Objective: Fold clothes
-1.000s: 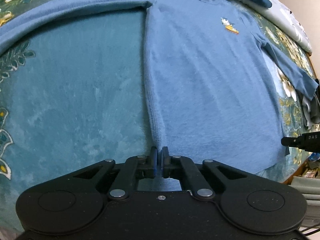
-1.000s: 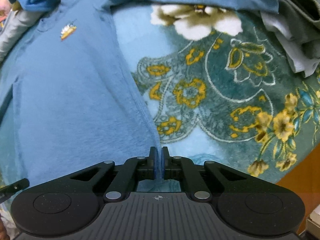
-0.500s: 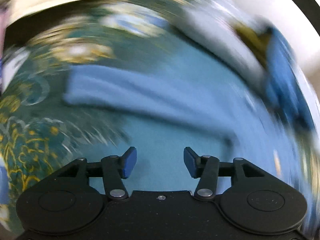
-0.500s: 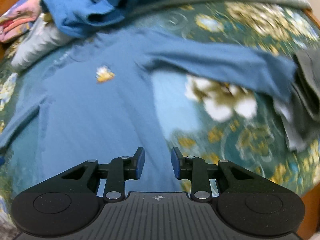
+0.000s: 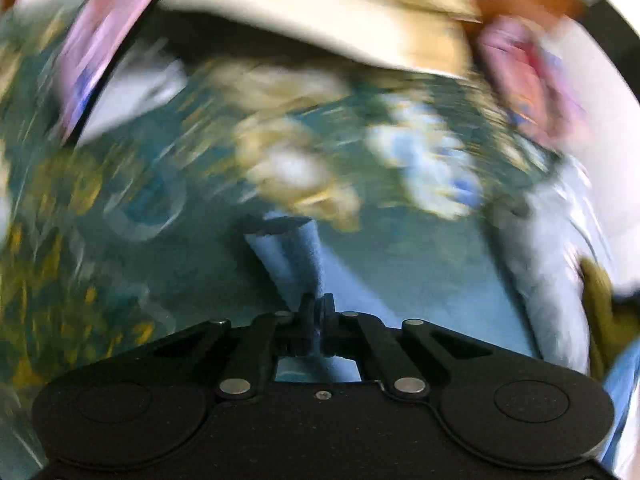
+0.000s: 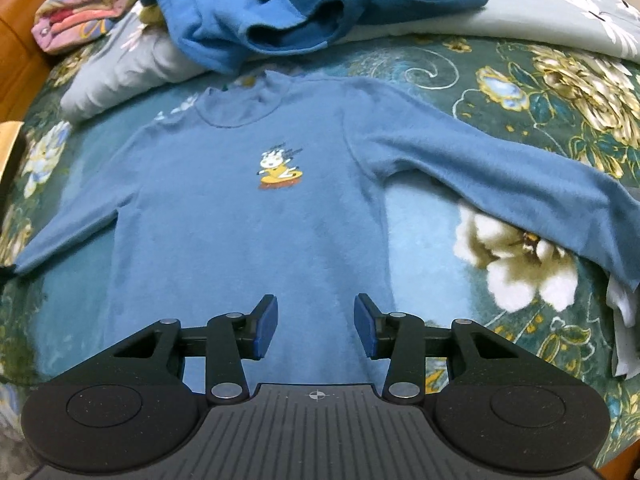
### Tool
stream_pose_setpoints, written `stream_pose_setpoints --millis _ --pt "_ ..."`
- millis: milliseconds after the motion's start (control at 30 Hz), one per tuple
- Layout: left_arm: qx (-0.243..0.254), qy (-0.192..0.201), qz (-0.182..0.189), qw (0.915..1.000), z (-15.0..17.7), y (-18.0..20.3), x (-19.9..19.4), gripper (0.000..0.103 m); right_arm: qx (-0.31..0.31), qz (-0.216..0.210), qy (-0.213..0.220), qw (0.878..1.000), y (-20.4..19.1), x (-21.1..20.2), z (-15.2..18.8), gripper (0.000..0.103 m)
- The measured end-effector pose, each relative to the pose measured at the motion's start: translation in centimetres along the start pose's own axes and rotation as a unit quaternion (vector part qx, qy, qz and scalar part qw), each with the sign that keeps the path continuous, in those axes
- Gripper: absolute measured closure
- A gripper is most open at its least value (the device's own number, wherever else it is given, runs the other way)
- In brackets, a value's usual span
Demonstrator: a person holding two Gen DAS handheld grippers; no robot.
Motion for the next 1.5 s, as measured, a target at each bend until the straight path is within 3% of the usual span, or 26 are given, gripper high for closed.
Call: stream_pose_setpoints --millis 67,133,233,333,433,500,967,1000,1067,1133,1267,1500 --pt "0.093 0.036 0.035 0.9944 0.3 4.1 -2.7 0.103 0.007 0.0 0.003 1.0 0.6 0.0 -0.3 0.065" --pt "0.185 0.067 0.078 0.9774 1.6 8.6 -5.6 0.103 0.013 -0.004 0.006 1.0 1.3 0.0 -0.5 0.065" --pt "0.308 0.094 0.152 0.9344 5.8 16.0 -9.4 0.103 0.021 -0.01 0.01 1.0 2.3 0.0 -0.9 0.065" --pt "0.383 0.102 0.218 0.892 11.3 22.6 -11.8 0.103 0.031 -0.017 0.02 0.999 3.8 -0.5 -1.3 0.065" --pt "0.433 0.09 0.267 0.8563 17.9 28.6 -13.1 0.103 0.039 -0.016 0.029 0.999 6.2 -1.3 -1.8 0.065" --pt "0.454 0.071 0.288 0.8403 22.2 31.4 -13.2 0.103 0.045 -0.013 0.033 0.998 7.9 -1.9 -2.1 0.065" --pt "0.552 -0.029 0.227 0.802 40.6 35.9 -7.9 0.1 0.132 -0.011 0.041 0.99 19.5 -2.8 -1.1 0.065" --pt "0.557 -0.037 0.224 0.7992 41.6 36.1 -7.6 0.098 0.145 -0.014 0.046 0.988 20.0 -2.8 -1.0 0.065" --pt "0.558 -0.053 0.221 0.7977 41.6 35.7 -7.6 0.078 0.182 -0.021 0.06 0.981 21.1 -2.7 -0.9 0.064" --pt "0.558 -0.059 0.223 0.797 41.2 35.2 -8.2 0.069 0.225 -0.027 0.075 0.971 22.3 -2.5 -0.6 0.064" --pt "0.546 -0.06 0.211 0.8086 39.0 33.0 -9.9 0.059 0.316 -0.018 0.101 0.943 24.6 -2.0 0.3 0.064" --pt "0.488 -0.086 0.137 0.8577 33.5 26.6 -10.7 0.057 0.433 -0.008 0.157 0.887 27.7 -0.5 1.8 0.059"
Point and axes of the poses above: each gripper's, at about its wrist camera, not at the fingertips, and x roughly the way its jaws point, y to its right, z to its underside, the point moved 6 cm from there along x, roughly the way its jaws point, and after that the axes turned 7 degrees about -z, right-handed, at the moved point
